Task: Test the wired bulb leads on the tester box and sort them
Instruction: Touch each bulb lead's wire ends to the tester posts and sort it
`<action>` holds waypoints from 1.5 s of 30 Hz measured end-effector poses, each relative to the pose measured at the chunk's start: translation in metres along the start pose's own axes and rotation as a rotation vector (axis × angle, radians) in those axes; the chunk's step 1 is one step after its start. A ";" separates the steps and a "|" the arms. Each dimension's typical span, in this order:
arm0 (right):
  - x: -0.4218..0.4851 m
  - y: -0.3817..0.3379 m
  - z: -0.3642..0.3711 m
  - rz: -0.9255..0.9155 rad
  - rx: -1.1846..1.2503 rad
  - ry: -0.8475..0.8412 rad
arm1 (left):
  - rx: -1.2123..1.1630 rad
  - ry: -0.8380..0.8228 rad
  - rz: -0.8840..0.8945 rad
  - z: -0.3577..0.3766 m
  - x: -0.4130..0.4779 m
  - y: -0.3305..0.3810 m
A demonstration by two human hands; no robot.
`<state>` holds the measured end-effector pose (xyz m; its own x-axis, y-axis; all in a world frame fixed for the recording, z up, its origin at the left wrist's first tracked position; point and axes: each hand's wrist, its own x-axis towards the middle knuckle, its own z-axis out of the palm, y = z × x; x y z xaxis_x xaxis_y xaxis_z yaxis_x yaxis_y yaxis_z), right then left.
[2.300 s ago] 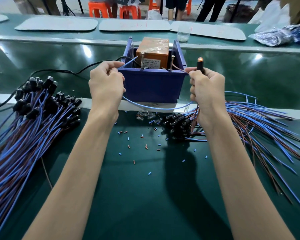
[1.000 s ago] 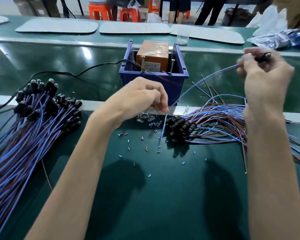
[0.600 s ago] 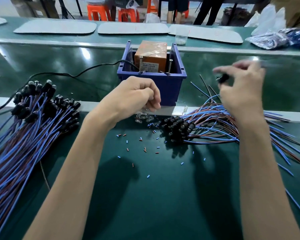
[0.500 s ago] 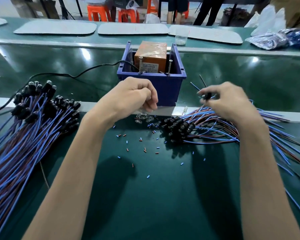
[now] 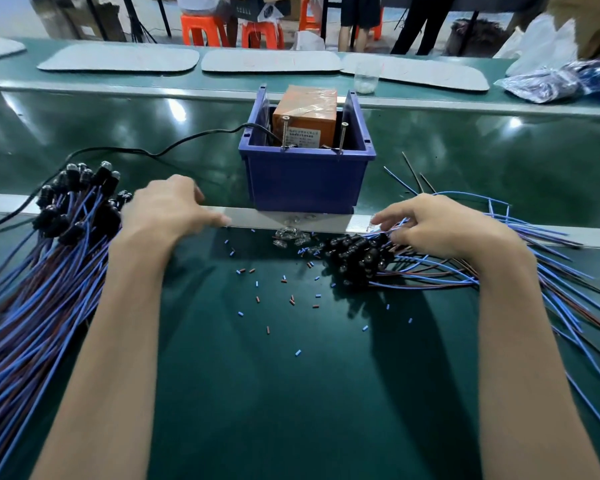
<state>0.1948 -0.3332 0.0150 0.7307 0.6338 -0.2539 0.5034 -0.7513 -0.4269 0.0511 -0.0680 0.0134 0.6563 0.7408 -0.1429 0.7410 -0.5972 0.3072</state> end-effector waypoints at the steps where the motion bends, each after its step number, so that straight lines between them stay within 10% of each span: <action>1: 0.001 0.000 0.000 -0.006 0.001 0.007 | 0.023 0.069 -0.057 -0.001 0.001 -0.004; 35: -0.005 -0.006 -0.002 -0.034 0.093 0.054 | 0.030 0.072 -0.257 0.019 0.021 -0.040; 45: -0.005 -0.011 -0.003 -0.093 0.121 0.122 | -0.068 0.349 -0.196 -0.005 0.017 -0.036</action>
<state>0.1873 -0.3283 0.0238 0.7379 0.6667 -0.1045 0.5176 -0.6585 -0.5464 0.0351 -0.0328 0.0045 0.4069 0.9056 0.1195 0.8285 -0.4210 0.3692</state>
